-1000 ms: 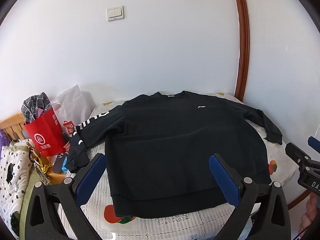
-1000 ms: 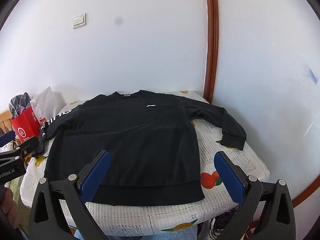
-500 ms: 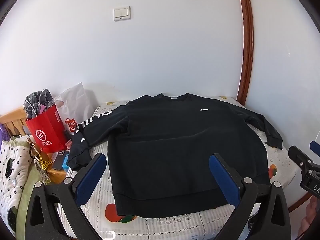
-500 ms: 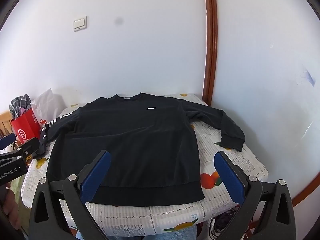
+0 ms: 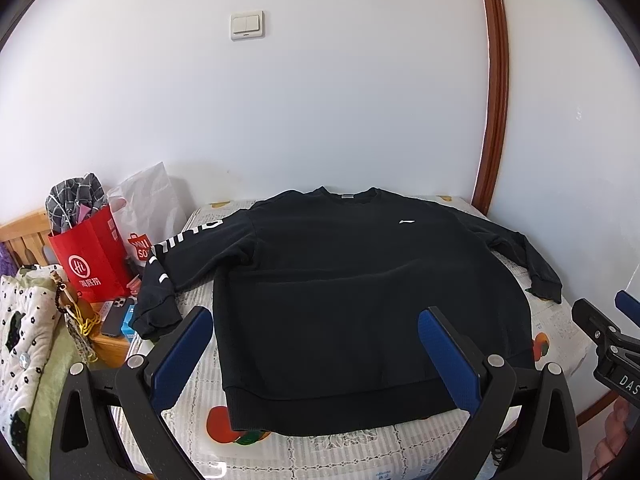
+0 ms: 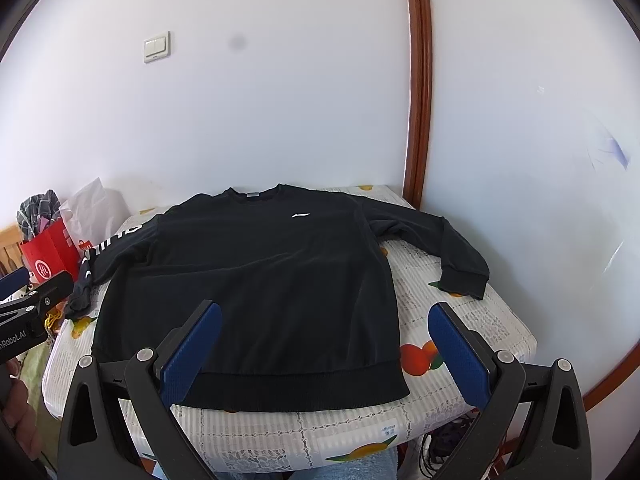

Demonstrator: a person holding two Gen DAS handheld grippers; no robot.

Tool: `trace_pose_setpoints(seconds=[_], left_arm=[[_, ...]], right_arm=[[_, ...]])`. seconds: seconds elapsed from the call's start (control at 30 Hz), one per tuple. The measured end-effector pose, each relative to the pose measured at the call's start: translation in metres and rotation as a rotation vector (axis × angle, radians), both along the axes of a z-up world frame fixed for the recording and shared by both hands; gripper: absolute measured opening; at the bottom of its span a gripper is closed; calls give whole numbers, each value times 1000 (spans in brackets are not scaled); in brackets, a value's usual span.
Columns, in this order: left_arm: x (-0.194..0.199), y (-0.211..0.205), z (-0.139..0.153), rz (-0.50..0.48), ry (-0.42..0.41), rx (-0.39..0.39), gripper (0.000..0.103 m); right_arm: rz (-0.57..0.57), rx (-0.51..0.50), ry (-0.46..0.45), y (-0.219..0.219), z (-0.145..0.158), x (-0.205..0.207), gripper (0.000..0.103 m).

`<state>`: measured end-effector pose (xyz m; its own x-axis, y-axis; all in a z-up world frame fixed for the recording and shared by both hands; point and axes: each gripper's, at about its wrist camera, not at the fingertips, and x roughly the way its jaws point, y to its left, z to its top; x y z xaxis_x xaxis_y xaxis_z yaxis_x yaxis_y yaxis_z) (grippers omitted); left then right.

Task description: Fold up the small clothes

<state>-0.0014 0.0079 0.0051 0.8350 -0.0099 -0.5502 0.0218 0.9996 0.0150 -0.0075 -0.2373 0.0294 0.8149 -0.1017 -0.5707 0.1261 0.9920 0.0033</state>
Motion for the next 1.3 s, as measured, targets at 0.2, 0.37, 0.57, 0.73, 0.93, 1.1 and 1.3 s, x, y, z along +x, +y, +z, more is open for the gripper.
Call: trace_pose_setpoints(seconds=[0.2,0.37,0.57,0.73,0.93,1.1,1.3], left_arm=[[0,-1,0,2,2,-4,103],[0,0,-1,1,0,-5,103],[-1,2,-3,-1,4,-8,103],[-2,2,-5,-2,7,-11,103],[-2,2,-6,-2,9,-14,103],[-2,2,-6,0,11,-17,103],[-2,4,-7,-1,11,-18,103]], right_arm=[[2,0,-2,0,1,0,102],[5,-1,-6,1,0,-1,102],[3,2,-11,2,1,-1,102],[7,3,-14,1,2,-2,102],[8,1,-12,0,1,0,102],[11,0,-12,0,1,1,102],[13,-2,-15,0,1,1,102]])
